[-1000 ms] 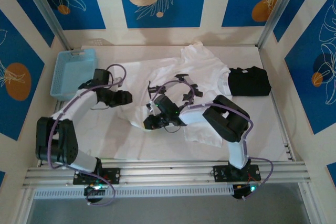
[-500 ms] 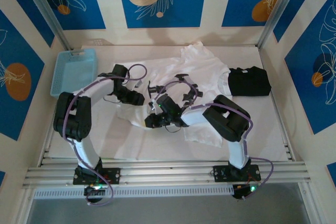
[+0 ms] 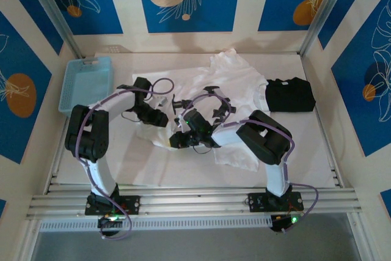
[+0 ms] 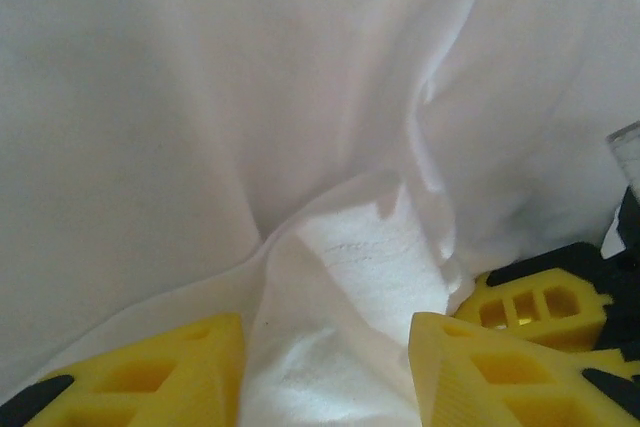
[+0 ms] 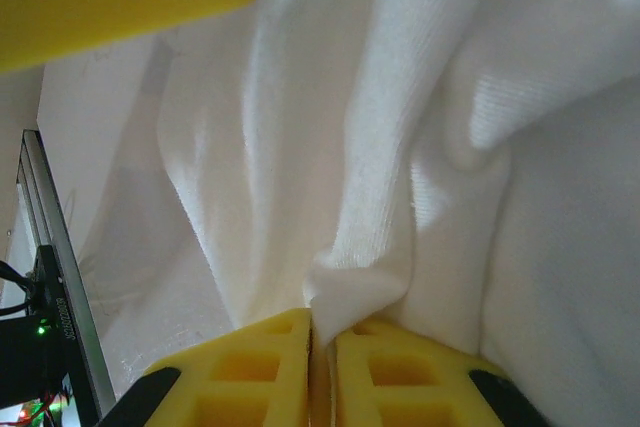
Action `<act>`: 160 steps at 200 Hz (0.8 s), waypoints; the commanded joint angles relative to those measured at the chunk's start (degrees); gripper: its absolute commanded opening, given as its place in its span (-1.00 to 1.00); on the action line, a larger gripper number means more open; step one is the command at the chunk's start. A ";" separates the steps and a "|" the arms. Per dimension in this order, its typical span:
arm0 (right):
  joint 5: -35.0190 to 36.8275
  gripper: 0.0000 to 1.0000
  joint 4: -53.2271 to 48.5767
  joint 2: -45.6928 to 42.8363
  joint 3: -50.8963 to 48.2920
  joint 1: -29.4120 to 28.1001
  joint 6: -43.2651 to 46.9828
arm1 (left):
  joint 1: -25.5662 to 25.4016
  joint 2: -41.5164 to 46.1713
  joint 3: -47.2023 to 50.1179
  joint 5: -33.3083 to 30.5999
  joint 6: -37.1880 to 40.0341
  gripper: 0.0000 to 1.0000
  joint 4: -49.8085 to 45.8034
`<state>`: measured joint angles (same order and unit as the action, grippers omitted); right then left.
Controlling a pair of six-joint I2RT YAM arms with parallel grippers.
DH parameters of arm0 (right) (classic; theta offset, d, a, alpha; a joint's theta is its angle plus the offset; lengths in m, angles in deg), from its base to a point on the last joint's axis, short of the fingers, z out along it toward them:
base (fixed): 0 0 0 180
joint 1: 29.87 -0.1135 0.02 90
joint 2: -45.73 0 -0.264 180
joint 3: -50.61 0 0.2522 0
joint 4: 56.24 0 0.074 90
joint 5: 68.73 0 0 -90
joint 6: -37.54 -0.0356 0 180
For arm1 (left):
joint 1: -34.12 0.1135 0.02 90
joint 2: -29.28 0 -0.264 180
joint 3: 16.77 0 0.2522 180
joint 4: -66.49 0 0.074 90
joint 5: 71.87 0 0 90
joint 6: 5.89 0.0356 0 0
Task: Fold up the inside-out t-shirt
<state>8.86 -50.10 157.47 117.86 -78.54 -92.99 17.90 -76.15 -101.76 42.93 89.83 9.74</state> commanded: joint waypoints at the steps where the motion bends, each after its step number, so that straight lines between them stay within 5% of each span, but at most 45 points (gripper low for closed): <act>1: 0.19 -0.75 -0.39 -1.79 -1.08 0.49 -0.07 | -0.65 -0.82 -1.55 -2.23 2.38 -0.06 -2.64; 62: 0.10 -0.76 -0.39 -1.75 -1.28 0.46 -0.23 | -0.92 -1.50 -1.55 -2.65 2.63 -0.11 -2.63; 160: 0.88 -0.77 -0.78 -2.41 -1.19 0.50 0.02 | -0.92 -1.77 -2.39 -1.88 2.63 -0.95 -4.26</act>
<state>8.93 -50.08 157.17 117.43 -78.47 -92.99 17.48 -78.09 -102.54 40.53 91.86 8.00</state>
